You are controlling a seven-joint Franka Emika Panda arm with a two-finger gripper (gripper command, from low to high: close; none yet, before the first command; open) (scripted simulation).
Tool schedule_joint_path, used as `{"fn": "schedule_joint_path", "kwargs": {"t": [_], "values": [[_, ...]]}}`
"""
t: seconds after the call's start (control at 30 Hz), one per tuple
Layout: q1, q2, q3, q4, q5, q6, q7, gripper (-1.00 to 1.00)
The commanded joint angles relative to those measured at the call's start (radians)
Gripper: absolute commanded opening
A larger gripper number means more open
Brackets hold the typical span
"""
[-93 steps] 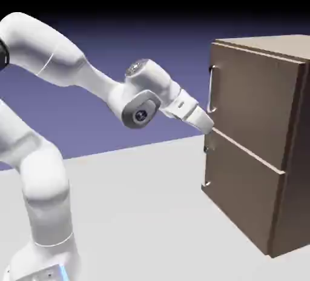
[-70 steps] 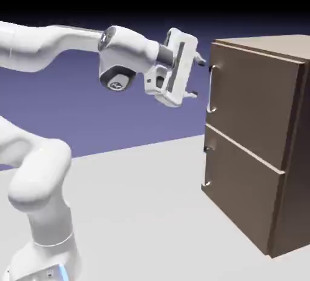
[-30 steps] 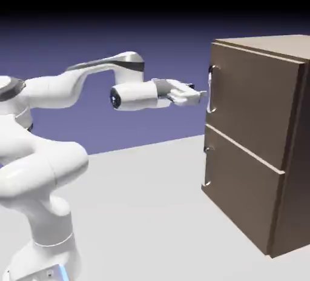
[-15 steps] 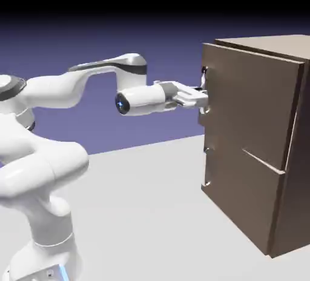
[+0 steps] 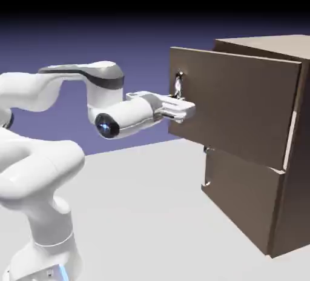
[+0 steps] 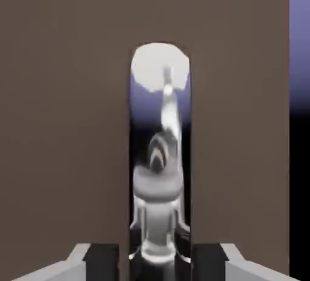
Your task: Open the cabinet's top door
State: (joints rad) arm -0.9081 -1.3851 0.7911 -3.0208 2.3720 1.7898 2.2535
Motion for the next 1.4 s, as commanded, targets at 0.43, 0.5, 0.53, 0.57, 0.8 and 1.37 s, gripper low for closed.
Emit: {"fn": "schedule_joint_path", "kwargs": {"t": [0.43,0.5,0.53,0.57,0.8,1.37], "values": [[-0.304,0.269,-0.395,0.017,-0.555,-0.581,-0.247,-1.00],[-0.345,0.341,-0.430,0.050,-0.641,-0.641,-0.300,-1.00],[-0.362,0.377,-0.445,0.068,-0.682,-0.667,-0.326,-1.00],[-0.378,0.413,-0.458,0.086,-0.722,-0.691,-0.352,-1.00],[-0.453,0.667,-0.522,0.241,-0.976,-0.811,-0.513,-1.00],[-0.477,1.272,-0.566,0.788,-1.449,-1.014,-0.742,-1.00]]}}
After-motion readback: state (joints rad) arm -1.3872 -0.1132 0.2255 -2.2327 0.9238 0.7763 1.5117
